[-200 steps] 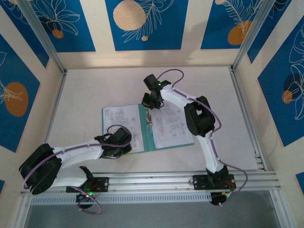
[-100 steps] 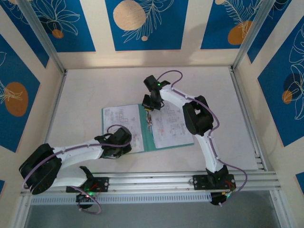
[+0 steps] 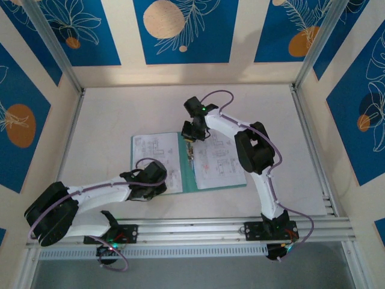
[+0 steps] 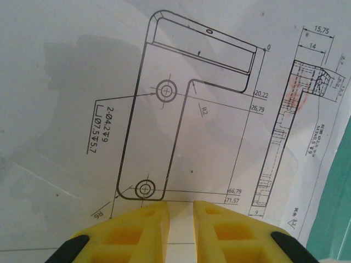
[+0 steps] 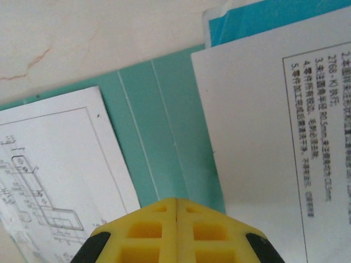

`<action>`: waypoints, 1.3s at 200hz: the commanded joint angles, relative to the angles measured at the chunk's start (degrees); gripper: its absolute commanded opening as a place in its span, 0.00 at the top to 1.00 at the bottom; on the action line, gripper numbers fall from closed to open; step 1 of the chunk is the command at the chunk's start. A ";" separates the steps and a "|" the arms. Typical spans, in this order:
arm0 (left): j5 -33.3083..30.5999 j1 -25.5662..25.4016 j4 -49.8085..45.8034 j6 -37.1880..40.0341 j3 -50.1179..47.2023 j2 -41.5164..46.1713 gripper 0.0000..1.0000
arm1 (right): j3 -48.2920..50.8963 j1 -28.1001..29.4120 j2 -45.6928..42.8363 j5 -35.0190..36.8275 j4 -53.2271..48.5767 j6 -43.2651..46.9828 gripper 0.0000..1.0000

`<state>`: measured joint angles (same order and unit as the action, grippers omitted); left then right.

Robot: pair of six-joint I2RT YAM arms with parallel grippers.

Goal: Put the files into the folder

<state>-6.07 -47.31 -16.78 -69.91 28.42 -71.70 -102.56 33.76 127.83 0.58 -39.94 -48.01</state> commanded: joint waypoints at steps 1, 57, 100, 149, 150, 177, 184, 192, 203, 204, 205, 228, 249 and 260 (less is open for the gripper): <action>-0.61 0.71 -1.06 0.25 -0.68 -0.85 0.80 | 1.98 0.68 -4.26 -2.24 0.59 1.01 0.95; -0.48 0.71 -0.36 0.12 -0.70 -1.16 0.81 | 8.30 1.64 -9.98 -4.05 3.93 0.27 0.95; -0.36 0.64 0.06 0.09 -0.74 -1.28 0.81 | 16.27 3.54 -15.98 -4.38 7.60 -0.73 0.95; -0.35 0.64 0.34 0.04 -0.74 -1.50 0.81 | 13.62 0.87 -15.43 -0.47 4.05 -1.98 0.94; -0.35 0.64 0.34 0.04 -0.74 -1.46 0.81 | 13.36 0.78 -15.21 -0.44 3.85 -1.86 0.94; -0.35 0.64 0.41 -0.07 -1.01 -1.34 0.81 | 5.17 -0.24 -8.29 0.75 0.06 1.10 0.94; -0.39 0.63 0.34 -0.15 -1.13 -1.32 0.81 | 2.99 -0.36 -6.34 0.79 -1.13 1.64 0.95; -0.43 0.60 0.34 -0.23 -1.26 -1.24 0.81 | 1.20 -0.43 -4.60 0.87 -2.00 2.21 0.95; -0.44 0.63 0.22 -0.23 -1.21 -1.05 0.81 | -1.04 -0.52 -2.74 1.09 -2.78 2.65 0.95; -0.44 0.64 0.19 -0.23 -1.24 -1.02 0.81 | -1.22 -0.53 -2.53 1.13 -2.87 2.70 0.95; -0.44 0.64 0.22 -0.23 -1.25 -1.00 0.81 | -1.41 -0.49 -2.38 1.11 -2.99 2.72 0.95; -0.52 0.68 0.05 -0.13 -1.00 -1.15 0.81 | -5.02 -0.68 1.11 1.10 -4.89 3.36 0.95; -0.35 0.64 -0.12 -0.05 -0.81 -1.24 0.81 | -6.70 -0.70 3.17 0.74 -5.36 3.96 0.95; -0.35 0.62 -0.28 -0.05 -0.87 -1.16 0.81 | -7.11 -0.59 3.82 0.48 -5.47 4.38 0.95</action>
<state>-6.09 -47.27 -15.46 -69.93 28.42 -72.18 -107.18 32.88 130.19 1.50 -42.11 -45.50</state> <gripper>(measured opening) 0.189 0.063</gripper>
